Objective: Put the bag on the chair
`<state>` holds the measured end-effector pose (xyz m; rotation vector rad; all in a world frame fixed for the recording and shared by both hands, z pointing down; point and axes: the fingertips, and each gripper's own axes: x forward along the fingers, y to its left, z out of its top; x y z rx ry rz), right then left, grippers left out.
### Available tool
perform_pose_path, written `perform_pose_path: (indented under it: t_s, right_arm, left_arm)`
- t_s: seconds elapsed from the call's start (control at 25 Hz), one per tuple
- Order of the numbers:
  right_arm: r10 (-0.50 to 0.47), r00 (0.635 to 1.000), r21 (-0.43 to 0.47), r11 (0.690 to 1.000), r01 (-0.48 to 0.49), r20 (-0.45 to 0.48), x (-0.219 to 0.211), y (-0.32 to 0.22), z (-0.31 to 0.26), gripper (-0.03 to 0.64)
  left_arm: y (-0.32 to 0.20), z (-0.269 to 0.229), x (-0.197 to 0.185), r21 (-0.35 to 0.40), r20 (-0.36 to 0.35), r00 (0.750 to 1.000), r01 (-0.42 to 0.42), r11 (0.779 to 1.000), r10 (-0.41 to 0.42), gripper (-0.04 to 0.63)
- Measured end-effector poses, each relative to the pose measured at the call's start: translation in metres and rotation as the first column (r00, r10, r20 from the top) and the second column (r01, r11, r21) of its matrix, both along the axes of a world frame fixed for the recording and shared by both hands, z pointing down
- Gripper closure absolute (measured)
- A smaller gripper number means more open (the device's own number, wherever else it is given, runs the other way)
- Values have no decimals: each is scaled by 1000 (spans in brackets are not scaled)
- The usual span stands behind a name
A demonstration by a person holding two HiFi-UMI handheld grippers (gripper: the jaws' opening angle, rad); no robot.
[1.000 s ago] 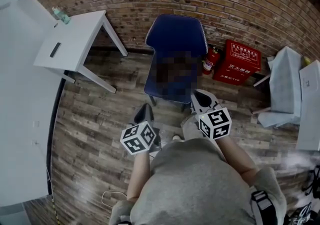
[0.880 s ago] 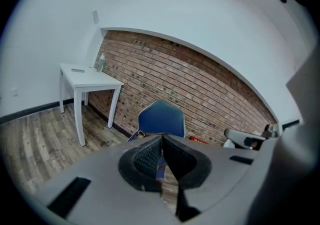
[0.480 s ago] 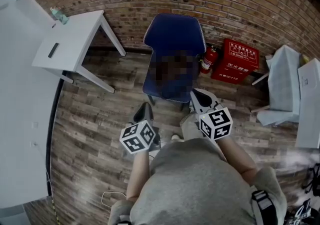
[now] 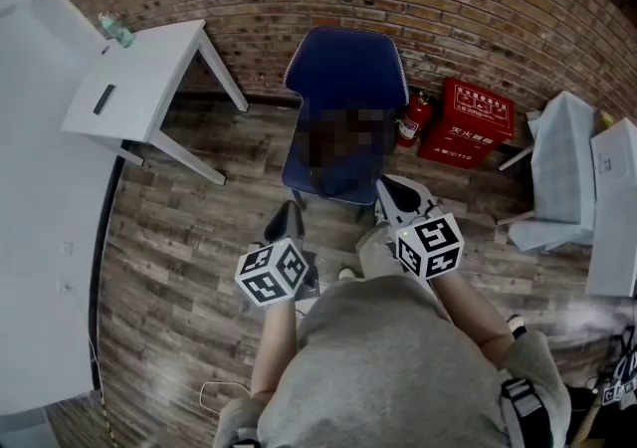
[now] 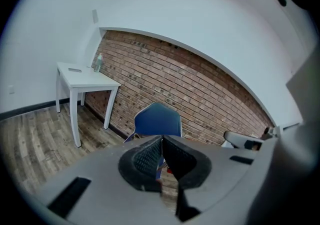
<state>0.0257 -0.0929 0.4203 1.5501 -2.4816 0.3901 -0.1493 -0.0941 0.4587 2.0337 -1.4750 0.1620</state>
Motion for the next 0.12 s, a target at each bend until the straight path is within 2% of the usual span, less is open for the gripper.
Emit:
perform_pose_path:
  t_s: [0.12]
  right_arm:
    - [-6, 1000, 5, 1000, 6, 2, -3, 0, -3, 614]
  left_arm:
    - [-1, -3, 2, 6, -6, 1000, -9, 1000, 9, 586]
